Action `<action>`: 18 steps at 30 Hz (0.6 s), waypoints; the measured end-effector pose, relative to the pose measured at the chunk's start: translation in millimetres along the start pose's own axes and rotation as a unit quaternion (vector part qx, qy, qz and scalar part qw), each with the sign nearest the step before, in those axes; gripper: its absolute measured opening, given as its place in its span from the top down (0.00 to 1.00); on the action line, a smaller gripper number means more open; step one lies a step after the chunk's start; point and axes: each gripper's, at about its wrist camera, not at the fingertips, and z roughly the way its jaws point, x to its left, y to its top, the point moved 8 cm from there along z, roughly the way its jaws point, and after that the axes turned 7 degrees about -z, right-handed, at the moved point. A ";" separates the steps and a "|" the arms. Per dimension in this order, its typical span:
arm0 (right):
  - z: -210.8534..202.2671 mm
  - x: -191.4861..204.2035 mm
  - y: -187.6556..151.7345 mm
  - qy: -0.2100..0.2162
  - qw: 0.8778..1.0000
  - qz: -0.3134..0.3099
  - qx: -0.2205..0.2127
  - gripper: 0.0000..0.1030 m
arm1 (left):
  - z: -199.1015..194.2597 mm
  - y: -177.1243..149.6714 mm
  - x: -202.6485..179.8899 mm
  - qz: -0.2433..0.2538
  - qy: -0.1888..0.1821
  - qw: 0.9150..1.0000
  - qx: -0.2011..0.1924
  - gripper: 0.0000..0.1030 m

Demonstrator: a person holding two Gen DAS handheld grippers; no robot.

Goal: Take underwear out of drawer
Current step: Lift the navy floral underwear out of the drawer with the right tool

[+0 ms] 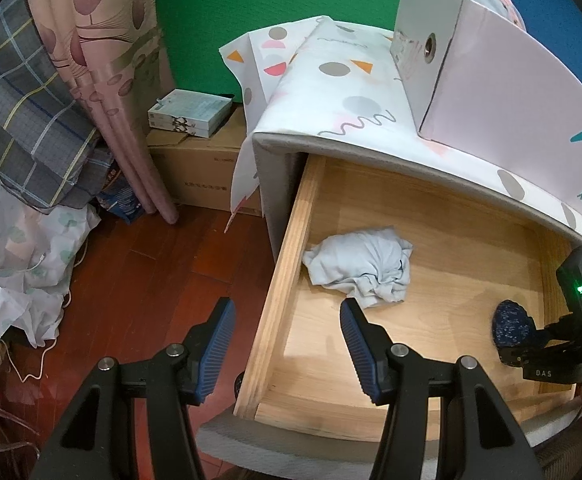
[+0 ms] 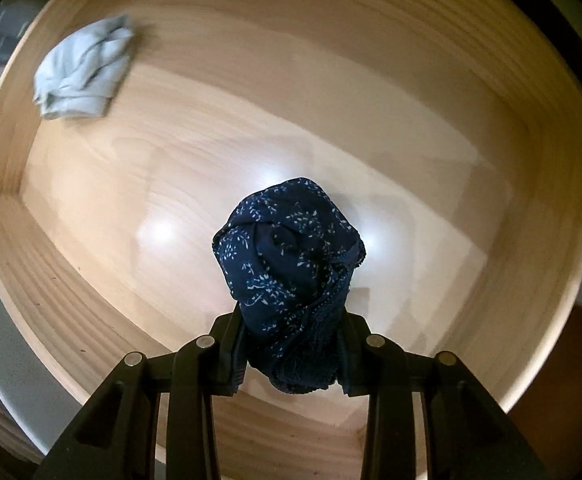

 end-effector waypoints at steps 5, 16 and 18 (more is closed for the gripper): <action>7.9 -17.4 -17.8 -0.003 0.999 0.048 0.023 0.69 | 5.8 -2.4 -5.7 0.012 -0.007 1.000 0.013 0.46; 31.4 -49.1 -70.9 -0.001 0.985 0.160 0.067 0.69 | 25.0 -18.1 -25.5 0.064 -0.033 0.995 0.073 0.46; 35.1 -46.9 -82.4 0.001 0.984 0.165 0.074 0.69 | 27.5 -19.5 -28.4 0.070 -0.036 0.994 0.078 0.46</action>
